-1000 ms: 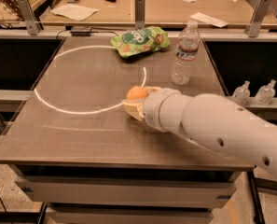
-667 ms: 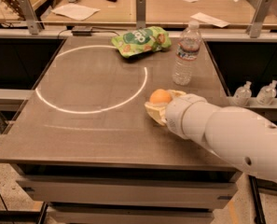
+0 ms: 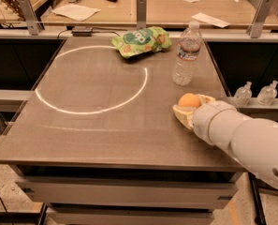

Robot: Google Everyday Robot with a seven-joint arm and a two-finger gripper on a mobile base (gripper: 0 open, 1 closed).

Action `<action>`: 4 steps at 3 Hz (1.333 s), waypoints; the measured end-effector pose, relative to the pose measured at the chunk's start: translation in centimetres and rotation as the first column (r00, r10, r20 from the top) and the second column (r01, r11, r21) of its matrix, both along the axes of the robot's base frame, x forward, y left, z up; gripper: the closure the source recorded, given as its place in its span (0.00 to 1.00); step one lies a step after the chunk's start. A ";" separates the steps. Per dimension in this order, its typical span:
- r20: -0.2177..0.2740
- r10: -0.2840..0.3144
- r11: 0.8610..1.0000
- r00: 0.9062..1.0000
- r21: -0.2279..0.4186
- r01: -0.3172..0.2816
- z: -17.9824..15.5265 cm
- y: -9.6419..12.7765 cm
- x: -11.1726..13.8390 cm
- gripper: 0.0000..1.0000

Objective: Move orange near water bottle

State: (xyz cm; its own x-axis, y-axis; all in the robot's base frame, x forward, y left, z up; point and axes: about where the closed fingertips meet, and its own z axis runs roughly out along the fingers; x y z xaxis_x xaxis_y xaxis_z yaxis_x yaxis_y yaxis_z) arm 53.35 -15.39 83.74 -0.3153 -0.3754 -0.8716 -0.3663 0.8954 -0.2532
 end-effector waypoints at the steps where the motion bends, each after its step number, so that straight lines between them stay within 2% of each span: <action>1: 0.023 -0.017 1.000 1.000 0.019 0.017 0.7 -0.1 2.1 1.00; 2: 0.047 -0.023 0.999 0.999 0.049 0.021 2.0 0.8 4.5 1.00; 3: 0.028 -0.023 0.997 0.999 0.071 0.021 1.4 1.2 6.1 1.00; 4: -0.004 -0.052 0.996 0.999 0.071 0.053 -0.5 0.6 6.6 0.84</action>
Offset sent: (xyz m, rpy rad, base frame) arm 0.0898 0.0335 0.0555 0.0810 -0.0692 -0.0382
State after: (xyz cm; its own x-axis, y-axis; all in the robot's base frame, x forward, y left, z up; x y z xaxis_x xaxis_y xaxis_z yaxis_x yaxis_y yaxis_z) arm 60.00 -14.76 83.22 -0.3351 -0.2951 -0.8948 -0.3189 0.9292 -0.1870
